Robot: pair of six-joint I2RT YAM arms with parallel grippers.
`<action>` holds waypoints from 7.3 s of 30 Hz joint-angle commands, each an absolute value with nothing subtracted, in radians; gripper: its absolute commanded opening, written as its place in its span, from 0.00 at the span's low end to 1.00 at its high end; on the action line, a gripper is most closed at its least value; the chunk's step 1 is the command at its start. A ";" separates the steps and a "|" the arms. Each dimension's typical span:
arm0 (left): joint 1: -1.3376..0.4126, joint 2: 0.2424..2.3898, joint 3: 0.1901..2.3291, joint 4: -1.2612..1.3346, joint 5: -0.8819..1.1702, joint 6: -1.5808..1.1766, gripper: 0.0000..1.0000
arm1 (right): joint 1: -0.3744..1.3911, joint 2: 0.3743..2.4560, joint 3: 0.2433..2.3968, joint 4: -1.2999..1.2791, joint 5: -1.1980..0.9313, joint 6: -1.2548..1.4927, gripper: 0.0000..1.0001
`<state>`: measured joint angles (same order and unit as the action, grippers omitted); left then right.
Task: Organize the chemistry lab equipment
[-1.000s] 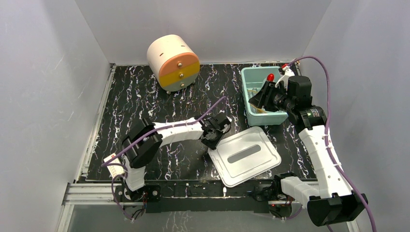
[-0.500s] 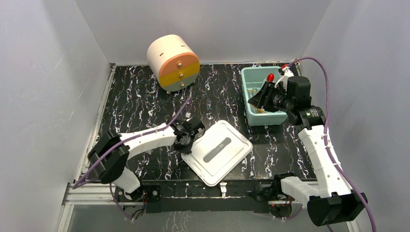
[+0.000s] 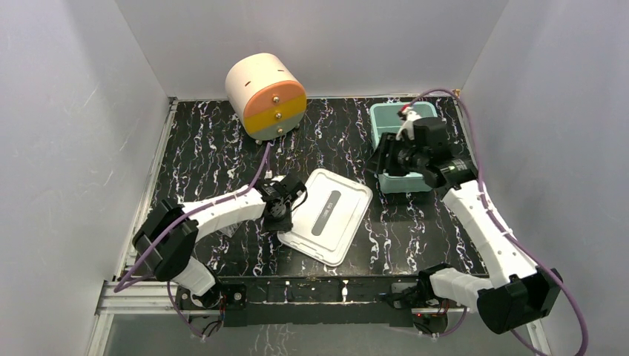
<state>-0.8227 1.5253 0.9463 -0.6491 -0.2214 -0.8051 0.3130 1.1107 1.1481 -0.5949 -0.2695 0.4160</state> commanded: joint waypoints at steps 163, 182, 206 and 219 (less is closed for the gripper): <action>-0.308 1.267 1.000 -0.497 0.560 -0.540 0.75 | -0.574 1.789 1.424 -0.332 -1.347 0.504 0.28; -0.308 1.266 0.995 -0.498 0.563 -0.549 0.75 | -0.574 1.823 1.550 -0.581 -1.115 0.298 0.38; -0.308 1.266 1.004 -0.499 0.566 -0.546 0.75 | -0.525 1.724 1.563 -0.654 -0.610 0.147 0.54; -0.308 1.267 1.002 -0.500 0.562 -0.543 0.75 | -0.484 1.697 1.520 -0.631 -0.504 0.112 0.64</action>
<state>-0.3115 1.2968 1.0031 -0.4793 0.5388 -0.5465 -0.4911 1.7306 1.5150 -0.6769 -0.5499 0.1452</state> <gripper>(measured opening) 0.752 0.640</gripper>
